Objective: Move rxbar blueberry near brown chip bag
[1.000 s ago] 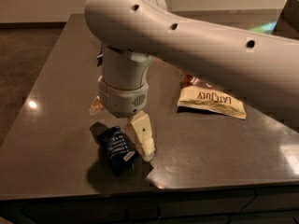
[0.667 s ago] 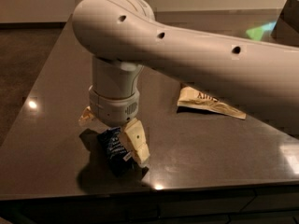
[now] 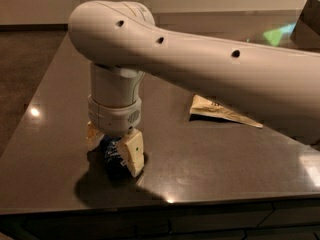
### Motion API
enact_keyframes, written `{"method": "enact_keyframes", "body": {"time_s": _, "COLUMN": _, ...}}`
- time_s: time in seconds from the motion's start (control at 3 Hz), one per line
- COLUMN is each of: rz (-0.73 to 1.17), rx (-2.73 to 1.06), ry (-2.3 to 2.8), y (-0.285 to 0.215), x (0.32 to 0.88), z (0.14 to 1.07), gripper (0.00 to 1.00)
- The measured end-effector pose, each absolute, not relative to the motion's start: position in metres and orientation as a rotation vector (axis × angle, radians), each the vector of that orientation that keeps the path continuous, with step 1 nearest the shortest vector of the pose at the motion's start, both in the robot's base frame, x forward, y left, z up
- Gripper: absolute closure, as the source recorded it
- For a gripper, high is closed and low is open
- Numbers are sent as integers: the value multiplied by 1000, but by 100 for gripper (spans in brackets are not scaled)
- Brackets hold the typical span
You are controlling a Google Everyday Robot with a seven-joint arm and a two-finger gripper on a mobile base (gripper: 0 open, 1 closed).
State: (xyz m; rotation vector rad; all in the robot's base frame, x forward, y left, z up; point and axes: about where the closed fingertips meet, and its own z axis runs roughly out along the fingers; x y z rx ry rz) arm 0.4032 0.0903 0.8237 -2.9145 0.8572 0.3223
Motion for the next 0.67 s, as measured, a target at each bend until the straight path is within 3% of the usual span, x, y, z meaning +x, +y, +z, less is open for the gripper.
{"method": "enact_keyframes", "body": {"time_s": 0.67, "rz": 322, "rx": -2915, "ry": 858, "y": 90, "x": 403, "z": 833, "gripper": 93}}
